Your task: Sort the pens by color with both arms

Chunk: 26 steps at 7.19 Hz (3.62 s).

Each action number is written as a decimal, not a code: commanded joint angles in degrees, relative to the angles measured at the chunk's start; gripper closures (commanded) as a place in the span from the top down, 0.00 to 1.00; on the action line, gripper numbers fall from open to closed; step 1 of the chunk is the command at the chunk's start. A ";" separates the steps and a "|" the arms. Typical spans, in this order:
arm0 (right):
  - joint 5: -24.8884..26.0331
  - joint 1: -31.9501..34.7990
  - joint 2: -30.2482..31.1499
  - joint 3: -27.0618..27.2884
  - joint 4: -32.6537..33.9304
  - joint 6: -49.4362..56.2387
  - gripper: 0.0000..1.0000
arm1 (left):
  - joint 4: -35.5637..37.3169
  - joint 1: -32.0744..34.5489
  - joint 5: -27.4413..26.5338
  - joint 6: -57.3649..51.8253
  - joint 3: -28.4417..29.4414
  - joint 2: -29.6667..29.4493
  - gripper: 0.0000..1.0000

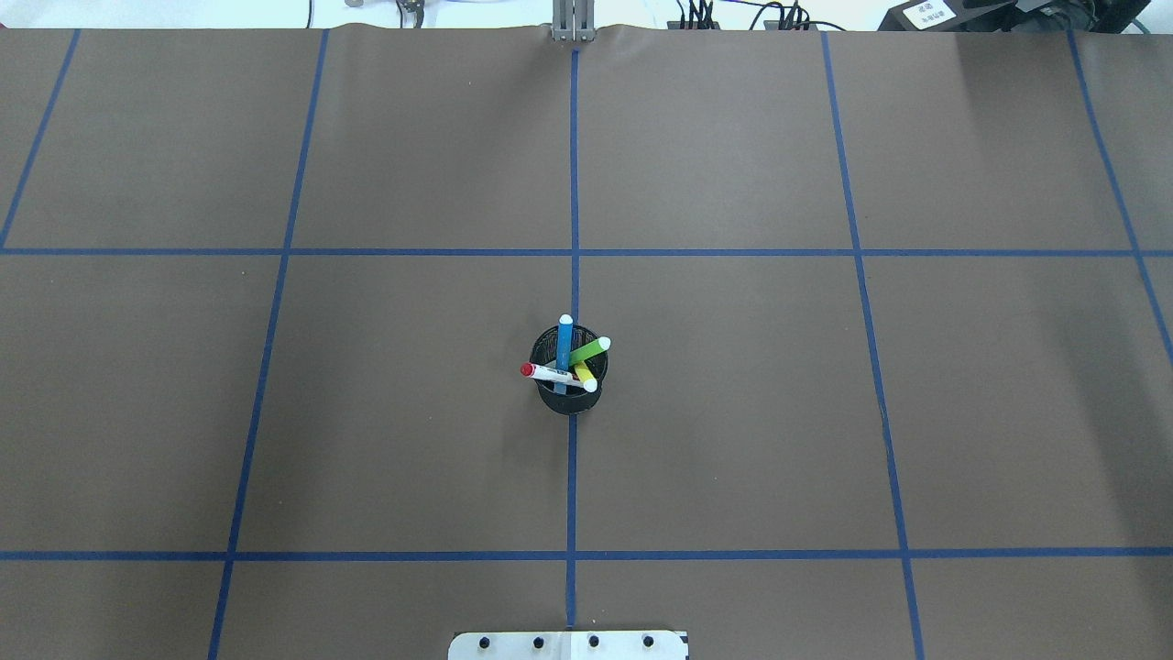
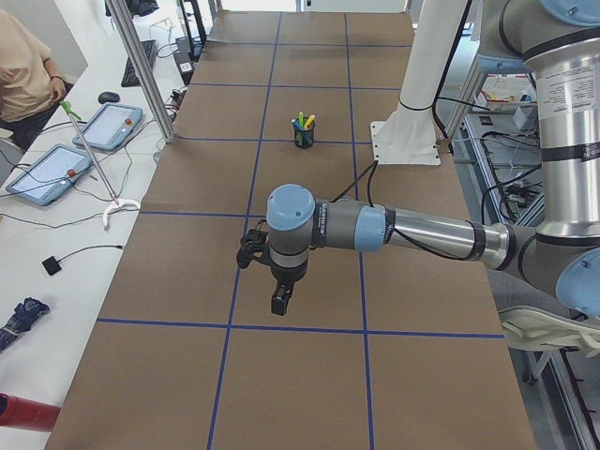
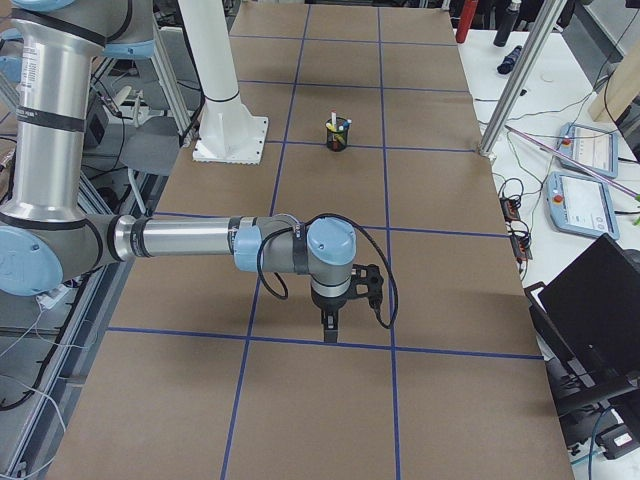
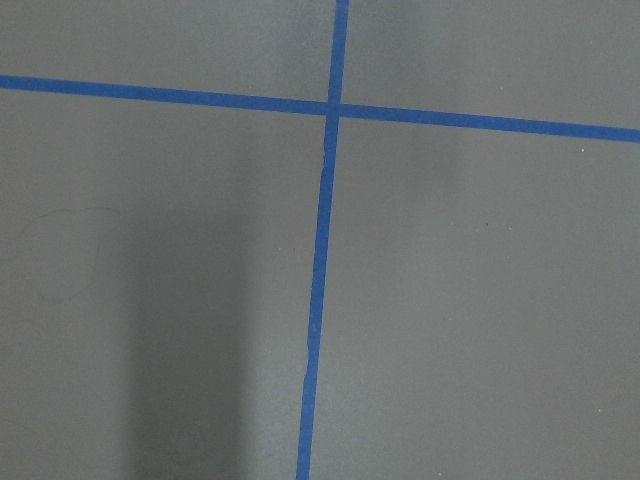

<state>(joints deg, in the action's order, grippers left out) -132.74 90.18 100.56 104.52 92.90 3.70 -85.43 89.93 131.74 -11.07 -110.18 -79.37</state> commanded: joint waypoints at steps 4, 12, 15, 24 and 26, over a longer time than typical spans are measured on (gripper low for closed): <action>-0.06 0.00 -0.45 1.65 0.09 0.08 1.00 | -0.09 -0.20 -0.35 0.61 -1.27 -0.35 1.00; -2.35 -0.09 -2.65 1.30 -12.82 -2.63 1.00 | -10.94 -1.16 12.27 0.70 -4.17 -11.36 1.00; -4.63 -0.09 -4.23 0.86 -12.83 -6.39 1.00 | -10.90 -7.83 12.05 13.59 -3.81 -20.19 1.00; -4.63 -0.09 -4.23 0.59 -12.83 -6.69 1.00 | 9.05 -43.50 -11.68 58.80 -2.85 -45.68 1.00; -4.55 -0.09 -4.23 0.51 -12.83 -6.69 1.00 | 19.62 -49.30 -14.64 67.12 0.82 -56.19 1.00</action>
<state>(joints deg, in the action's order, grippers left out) -137.32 90.09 96.32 105.10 80.05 -2.99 -72.26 44.37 119.47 50.64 -111.71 -129.02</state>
